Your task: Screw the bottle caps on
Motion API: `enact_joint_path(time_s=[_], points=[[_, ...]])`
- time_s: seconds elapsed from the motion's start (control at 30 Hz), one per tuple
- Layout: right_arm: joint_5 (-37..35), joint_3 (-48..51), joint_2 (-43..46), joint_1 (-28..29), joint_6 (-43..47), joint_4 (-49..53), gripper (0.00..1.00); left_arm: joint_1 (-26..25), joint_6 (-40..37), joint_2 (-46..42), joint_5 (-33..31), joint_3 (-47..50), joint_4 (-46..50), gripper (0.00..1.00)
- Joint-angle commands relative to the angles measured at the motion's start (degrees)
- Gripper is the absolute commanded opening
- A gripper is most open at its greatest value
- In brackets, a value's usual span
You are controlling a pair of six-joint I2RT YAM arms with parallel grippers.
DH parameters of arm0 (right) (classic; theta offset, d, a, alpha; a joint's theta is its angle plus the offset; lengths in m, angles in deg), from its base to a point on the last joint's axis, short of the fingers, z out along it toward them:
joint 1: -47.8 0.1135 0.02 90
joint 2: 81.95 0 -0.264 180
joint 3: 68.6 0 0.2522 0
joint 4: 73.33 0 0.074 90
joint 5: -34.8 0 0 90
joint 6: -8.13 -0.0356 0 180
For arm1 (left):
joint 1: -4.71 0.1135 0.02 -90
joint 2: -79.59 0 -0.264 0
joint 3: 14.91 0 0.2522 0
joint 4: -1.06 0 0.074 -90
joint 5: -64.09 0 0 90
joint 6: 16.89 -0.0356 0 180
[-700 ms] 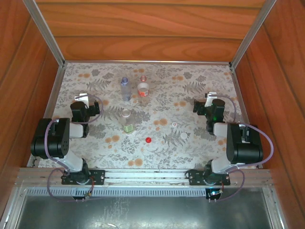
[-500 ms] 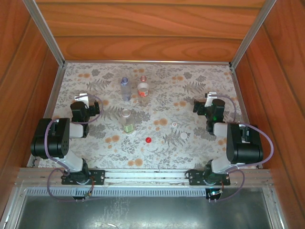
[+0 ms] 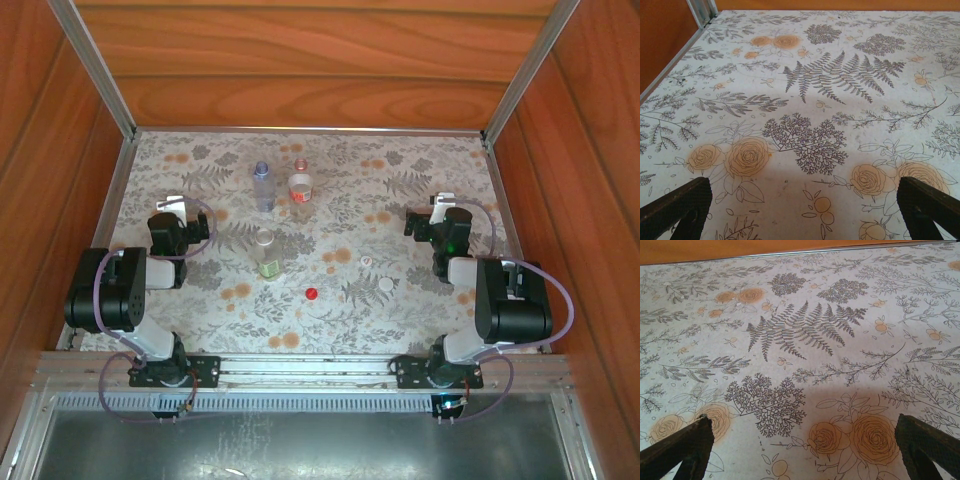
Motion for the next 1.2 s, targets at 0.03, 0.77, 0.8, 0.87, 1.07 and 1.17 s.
enact_joint_path(time_s=[0.03, 0.77, 0.8, 0.87, 1.07, 1.17], points=[[0.89, -0.81, -0.31, 0.43, 0.44, -0.40, 1.00, 0.10, -0.07, -0.67, 0.74, -1.05, -0.57, 1.00], [8.02, -3.62, 20.05, 10.29, 6.04, 23.18, 1.00, -15.84, -4.26, -37.32, -6.32, 1.23, 18.42, 1.00], [8.01, -3.69, 20.75, 11.22, 6.16, 23.94, 1.00, -17.27, -4.16, -39.04, -6.77, 0.88, 19.47, 1.00], [7.83, -3.28, 22.29, 13.59, 5.81, 24.22, 1.00, -21.46, -4.96, -42.23, -8.88, -0.32, 22.71, 1.00], [12.01, -2.89, 26.25, 20.76, 9.67, 25.46, 1.00, -33.71, -7.84, -46.93, -12.88, -4.15, 29.95, 1.00], [15.83, -3.57, 27.93, 24.65, 13.17, 27.44, 1.00, -39.05, -9.36, -47.65, -14.47, -5.47, 31.69, 1.00]])
